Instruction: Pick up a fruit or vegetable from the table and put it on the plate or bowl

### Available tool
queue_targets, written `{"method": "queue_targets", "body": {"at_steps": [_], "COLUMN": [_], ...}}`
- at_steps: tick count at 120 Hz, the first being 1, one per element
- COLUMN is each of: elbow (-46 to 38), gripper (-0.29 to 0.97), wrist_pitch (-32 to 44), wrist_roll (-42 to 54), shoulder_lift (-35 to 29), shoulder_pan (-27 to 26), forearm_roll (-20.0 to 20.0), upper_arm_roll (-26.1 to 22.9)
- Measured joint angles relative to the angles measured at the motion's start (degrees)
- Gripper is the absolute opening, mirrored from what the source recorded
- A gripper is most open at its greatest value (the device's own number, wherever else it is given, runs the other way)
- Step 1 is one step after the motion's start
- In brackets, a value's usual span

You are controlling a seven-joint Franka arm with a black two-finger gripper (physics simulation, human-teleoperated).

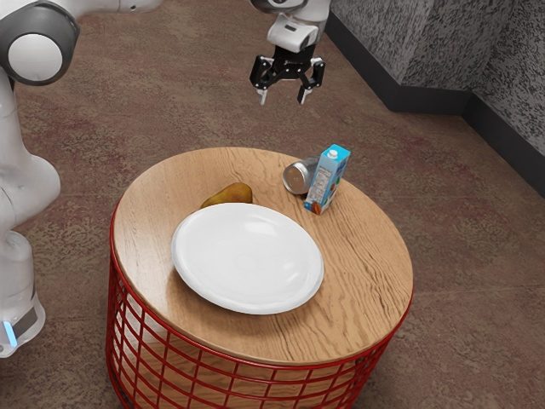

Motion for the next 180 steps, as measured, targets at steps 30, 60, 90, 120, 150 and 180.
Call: {"method": "queue_targets", "body": {"at_steps": [30,60,90,120,150,180], "elbow": [0.0,20.6,23.6,-19.3,-26.9,-25.2], "gripper": [0.68,0.68,0.68,0.68,0.68,0.68], "wrist_pitch": [0.0,-6.8,-29.5,-27.1,-17.6,-14.7], "wrist_roll": [0.0,-2.3,-7.2,-8.5,-11.2,-10.1], "shoulder_lift": [0.1,-2.7,-23.0,-36.1,-36.0,-32.9], "shoulder_pan": [0.4,-0.3,19.7,44.3,48.5,47.8], "forearm_roll": [-0.3,-0.5,-2.5,-11.9,-13.0,-11.6], "upper_arm_roll": [0.0,-0.1,-33.7,-63.5,-62.2,-62.2]}}
